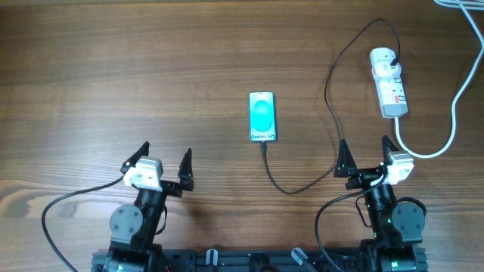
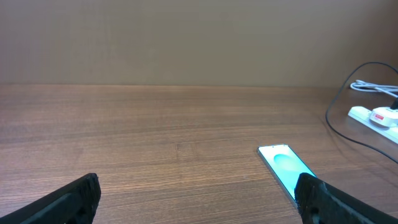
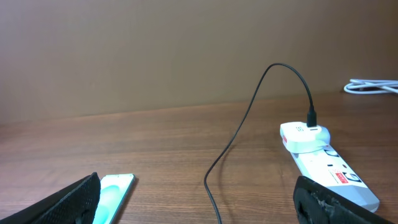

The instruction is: Plug charger to phone and switch on socket

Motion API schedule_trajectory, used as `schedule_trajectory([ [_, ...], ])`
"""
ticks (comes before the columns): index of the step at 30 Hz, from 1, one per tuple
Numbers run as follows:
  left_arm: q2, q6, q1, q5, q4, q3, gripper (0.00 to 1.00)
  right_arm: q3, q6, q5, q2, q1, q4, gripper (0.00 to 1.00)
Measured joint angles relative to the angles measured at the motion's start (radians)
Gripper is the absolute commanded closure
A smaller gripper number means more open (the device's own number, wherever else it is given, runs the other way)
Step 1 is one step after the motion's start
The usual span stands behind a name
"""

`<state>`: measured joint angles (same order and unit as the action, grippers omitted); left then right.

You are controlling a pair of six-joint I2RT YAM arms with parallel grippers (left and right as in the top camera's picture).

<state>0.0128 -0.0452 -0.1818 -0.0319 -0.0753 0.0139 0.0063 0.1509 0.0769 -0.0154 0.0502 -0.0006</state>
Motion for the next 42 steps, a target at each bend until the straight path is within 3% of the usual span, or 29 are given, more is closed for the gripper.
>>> schedule_trajectory([
  [42,0.000,0.018,0.006,0.000,0.000,0.000,0.00,0.000,0.000,0.000,0.000,0.000,0.000,0.00],
])
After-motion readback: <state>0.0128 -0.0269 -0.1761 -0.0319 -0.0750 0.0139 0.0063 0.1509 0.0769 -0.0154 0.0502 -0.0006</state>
